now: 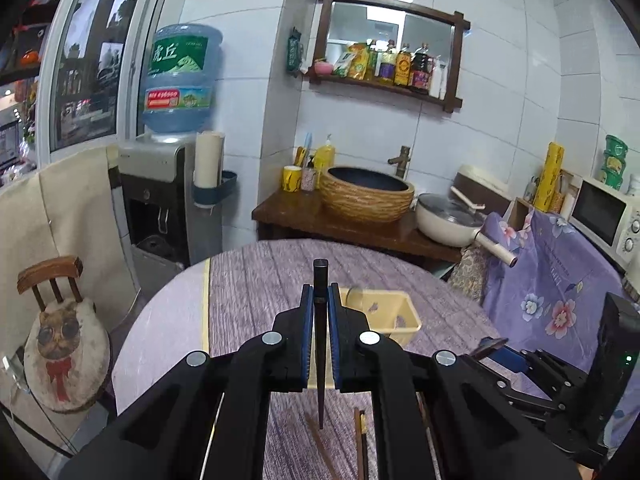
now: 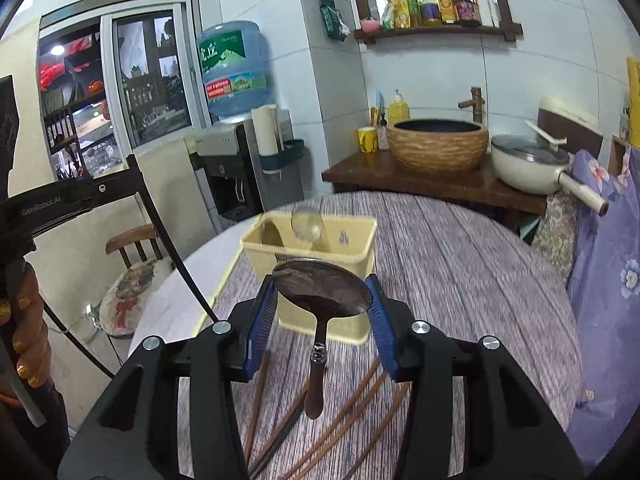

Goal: Organize utensils
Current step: 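Carry the silver spoon with the right tool while the left tool carries the chopstick, then lower the spoon and black chopstick into the beige holder and open both tools, then move both tools back down to the brown chopsticks on the table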

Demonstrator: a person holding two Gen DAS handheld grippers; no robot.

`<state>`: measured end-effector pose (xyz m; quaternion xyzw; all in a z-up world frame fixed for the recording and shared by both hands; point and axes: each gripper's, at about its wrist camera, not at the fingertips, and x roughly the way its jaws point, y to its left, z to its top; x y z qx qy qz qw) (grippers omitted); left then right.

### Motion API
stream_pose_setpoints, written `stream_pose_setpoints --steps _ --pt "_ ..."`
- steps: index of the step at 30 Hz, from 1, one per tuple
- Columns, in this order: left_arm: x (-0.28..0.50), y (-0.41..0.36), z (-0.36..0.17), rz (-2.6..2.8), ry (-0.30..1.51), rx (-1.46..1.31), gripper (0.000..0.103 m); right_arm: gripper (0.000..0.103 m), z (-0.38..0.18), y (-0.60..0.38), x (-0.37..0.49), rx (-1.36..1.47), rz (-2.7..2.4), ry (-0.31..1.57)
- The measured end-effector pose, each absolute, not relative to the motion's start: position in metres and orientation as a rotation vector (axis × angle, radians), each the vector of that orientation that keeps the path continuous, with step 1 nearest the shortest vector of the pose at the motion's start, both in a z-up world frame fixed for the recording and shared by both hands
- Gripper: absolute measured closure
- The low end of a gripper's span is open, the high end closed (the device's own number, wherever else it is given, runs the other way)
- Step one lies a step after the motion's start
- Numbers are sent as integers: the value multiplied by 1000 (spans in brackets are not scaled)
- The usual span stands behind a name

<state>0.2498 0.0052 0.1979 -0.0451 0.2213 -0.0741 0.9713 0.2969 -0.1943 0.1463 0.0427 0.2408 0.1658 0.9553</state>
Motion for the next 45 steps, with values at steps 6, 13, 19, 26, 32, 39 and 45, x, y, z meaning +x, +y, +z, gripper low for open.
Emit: stream_pose_setpoints --steps 6,13,19,26,32,39,45 --pt "264 4 257 -158 374 -105 95 57 208 -191 326 98 324 403" --pt "300 1 285 -145 342 -177 95 57 245 -183 371 115 274 340" --pt "324 -4 249 -107 366 -185 95 57 210 -172 397 79 234 358" --pt "342 -10 190 -100 461 -186 95 57 156 -169 411 59 211 415" --pt "349 -15 155 -98 526 -160 95 57 122 -168 411 34 204 444" --pt "345 -15 146 -92 540 -138 95 57 101 -167 404 -7 197 423" --pt "317 -10 159 -78 451 -114 58 33 107 -171 374 -41 186 321"
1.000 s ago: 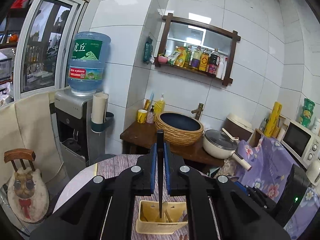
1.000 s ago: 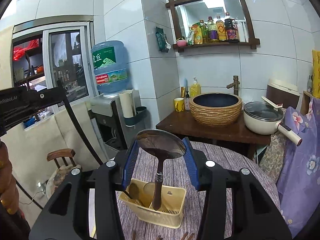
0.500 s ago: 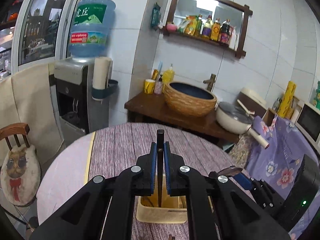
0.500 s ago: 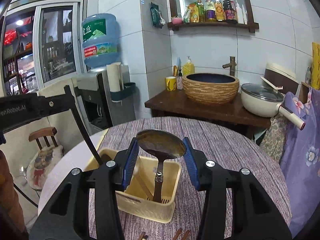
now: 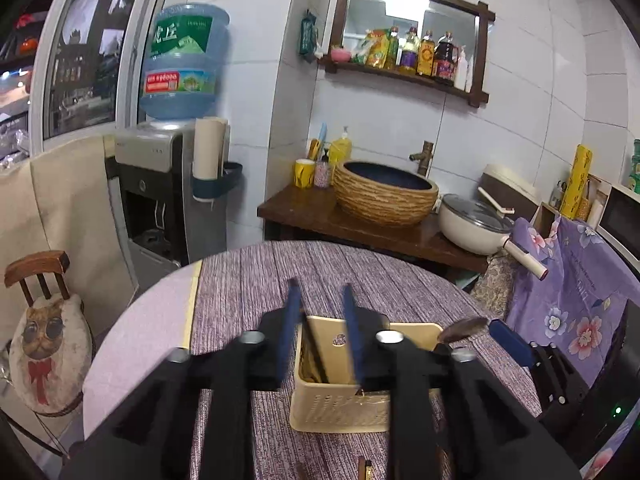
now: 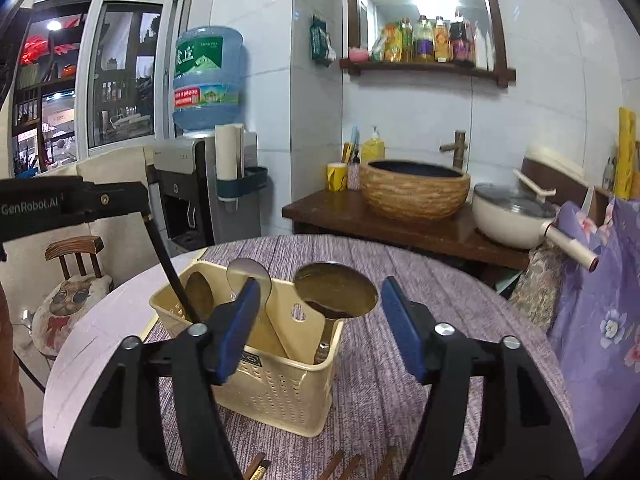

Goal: Organize utensils
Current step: 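Move both tools back down to the brown chopsticks on the table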

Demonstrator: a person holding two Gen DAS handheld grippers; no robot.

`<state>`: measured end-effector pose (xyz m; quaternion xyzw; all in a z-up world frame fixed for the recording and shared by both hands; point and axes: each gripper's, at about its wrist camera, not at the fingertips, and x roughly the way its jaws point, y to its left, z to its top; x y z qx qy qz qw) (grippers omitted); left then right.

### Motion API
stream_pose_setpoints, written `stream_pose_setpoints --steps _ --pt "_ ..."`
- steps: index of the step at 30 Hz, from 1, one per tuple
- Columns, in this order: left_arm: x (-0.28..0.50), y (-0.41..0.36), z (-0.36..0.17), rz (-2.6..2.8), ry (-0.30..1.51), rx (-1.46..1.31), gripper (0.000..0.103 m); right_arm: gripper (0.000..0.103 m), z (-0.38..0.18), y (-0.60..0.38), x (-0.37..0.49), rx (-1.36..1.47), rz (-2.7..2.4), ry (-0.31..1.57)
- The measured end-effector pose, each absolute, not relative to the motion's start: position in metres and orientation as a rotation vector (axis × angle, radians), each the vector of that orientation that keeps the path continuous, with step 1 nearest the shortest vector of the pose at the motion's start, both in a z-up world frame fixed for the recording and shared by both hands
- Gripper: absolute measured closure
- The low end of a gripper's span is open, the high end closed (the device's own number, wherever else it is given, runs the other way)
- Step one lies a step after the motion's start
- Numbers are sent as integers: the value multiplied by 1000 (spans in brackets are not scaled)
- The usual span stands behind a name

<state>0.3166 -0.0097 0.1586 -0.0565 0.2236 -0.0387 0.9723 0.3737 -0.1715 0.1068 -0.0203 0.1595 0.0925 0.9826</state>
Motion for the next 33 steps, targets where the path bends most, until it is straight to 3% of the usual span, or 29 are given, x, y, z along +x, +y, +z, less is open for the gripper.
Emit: stream_pose_setpoints --steps 4,6,8,12,21,25,30,33 --pt "291 -4 156 -50 394 -89 34 31 107 -178 349 -55 201 325" --pt "282 1 148 -49 407 -93 17 28 103 -186 336 -44 201 349" --pt "276 8 137 -61 439 -114 12 22 97 -197 324 -17 192 383" --pt "266 20 104 -70 551 -148 8 21 77 -214 300 14 163 466" --pt "243 17 36 -72 731 -117 10 21 11 -233 276 34 112 671" --pt "237 16 15 -79 791 -134 24 22 -13 -236 274 58 98 740" --pt "238 9 -9 -86 866 -134 47 34 -32 -234 274 60 100 801" --pt "239 2 -17 -103 889 -123 51 38 -36 -229 277 59 109 822"
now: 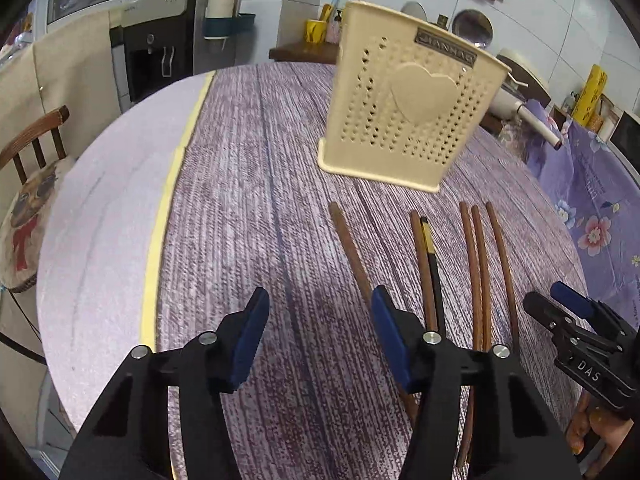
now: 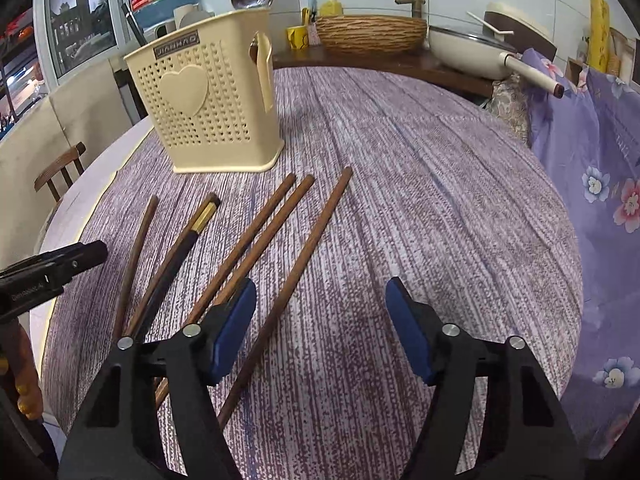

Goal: Organize utensils
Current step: 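Move both tools back down to the brown chopsticks on the table, then close the left tool on a brown chopstick while the right tool grasps another brown chopstick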

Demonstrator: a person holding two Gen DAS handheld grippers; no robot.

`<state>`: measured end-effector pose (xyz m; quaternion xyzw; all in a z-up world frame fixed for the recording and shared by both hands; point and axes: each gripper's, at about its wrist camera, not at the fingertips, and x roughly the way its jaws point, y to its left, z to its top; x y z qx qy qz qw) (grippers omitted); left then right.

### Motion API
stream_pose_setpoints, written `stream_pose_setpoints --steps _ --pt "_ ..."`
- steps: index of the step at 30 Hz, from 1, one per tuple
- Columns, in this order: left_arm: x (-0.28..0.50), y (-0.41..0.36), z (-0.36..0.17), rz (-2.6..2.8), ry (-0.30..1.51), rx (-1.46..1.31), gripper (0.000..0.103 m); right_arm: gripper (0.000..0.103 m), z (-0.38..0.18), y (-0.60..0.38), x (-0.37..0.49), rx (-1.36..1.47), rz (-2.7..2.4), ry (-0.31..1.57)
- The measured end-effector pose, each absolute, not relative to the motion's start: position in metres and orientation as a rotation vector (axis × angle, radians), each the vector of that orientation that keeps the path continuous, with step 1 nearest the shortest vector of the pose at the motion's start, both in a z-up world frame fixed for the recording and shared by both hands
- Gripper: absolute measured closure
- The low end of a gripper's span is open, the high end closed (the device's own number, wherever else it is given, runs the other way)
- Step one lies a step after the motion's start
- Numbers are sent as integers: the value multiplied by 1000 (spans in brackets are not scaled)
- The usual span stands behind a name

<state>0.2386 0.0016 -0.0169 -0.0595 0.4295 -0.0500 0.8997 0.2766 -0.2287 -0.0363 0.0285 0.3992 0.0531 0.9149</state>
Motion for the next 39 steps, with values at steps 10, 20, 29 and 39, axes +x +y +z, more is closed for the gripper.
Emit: stream_pose_setpoints --steps 10,20,29,39 --pt "256 -14 -25 -90 918 -82 60 48 -41 -223 292 62 77 863" --pt "283 -28 -29 -23 922 -2 76 66 -44 -231 325 119 45 893" --pt "294 -31 -28 22 915 12 89 75 -46 -223 360 110 -7 898" --pt "296 -33 -29 34 908 11 92 89 -48 -220 374 77 -65 866"
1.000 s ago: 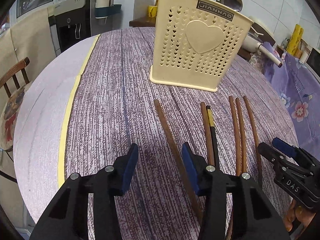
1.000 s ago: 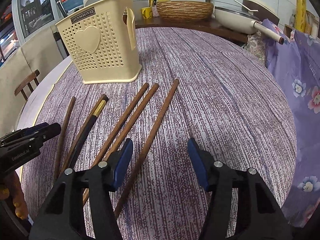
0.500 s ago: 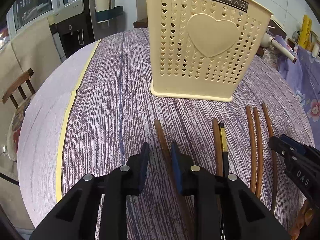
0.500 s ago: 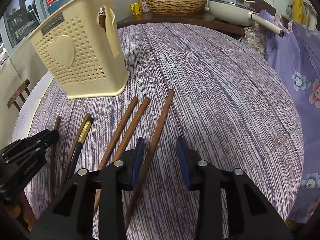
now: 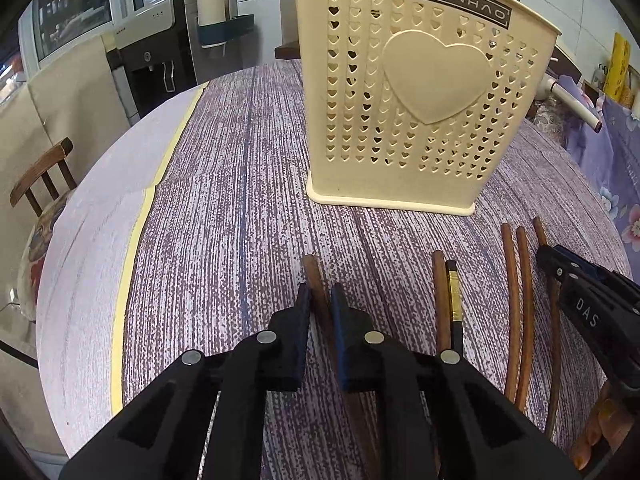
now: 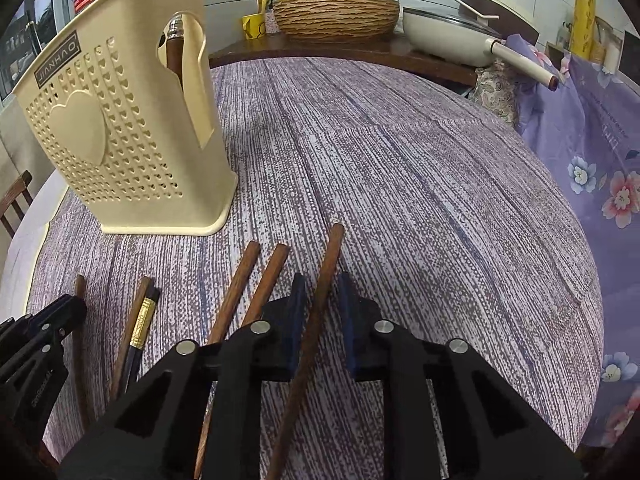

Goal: Organize utensils
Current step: 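Close the left tool on a brown chopstick while the right tool grasps another brown chopstick, then lift the brown chopstick with the left tool while the right tool lifts its chopstick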

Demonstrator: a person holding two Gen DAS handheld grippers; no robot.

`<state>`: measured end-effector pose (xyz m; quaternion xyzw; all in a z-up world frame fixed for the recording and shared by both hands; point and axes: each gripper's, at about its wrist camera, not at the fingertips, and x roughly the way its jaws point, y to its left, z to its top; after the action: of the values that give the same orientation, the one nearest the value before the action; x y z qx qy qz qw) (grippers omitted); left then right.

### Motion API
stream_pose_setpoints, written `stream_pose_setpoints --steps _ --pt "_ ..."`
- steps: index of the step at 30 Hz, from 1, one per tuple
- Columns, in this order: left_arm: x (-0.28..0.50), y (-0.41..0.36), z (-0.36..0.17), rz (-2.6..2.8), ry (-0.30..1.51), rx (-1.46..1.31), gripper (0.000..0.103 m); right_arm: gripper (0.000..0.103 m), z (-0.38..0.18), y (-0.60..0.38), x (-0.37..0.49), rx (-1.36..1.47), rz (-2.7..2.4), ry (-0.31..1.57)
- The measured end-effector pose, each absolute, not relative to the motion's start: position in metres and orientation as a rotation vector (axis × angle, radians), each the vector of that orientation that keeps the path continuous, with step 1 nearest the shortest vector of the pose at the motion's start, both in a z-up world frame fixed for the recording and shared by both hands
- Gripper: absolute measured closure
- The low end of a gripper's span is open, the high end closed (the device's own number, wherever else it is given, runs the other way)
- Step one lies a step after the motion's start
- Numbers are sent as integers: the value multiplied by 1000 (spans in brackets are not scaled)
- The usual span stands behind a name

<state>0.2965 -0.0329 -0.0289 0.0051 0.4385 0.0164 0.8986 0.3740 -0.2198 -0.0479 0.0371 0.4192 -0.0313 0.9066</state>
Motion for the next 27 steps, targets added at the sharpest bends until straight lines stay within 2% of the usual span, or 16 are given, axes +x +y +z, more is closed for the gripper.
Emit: stream_pose_setpoints --steps 2,16,27 --pt "297 -34 -29 38 908 14 92 92 -48 -221 374 78 -65 866" --pt "298 -29 -26 13 894 -37 93 95 -43 -236 371 201 22 852" --pt "291 -18 8 2 779 -119 94 95 -10 -241 350 238 92 746"
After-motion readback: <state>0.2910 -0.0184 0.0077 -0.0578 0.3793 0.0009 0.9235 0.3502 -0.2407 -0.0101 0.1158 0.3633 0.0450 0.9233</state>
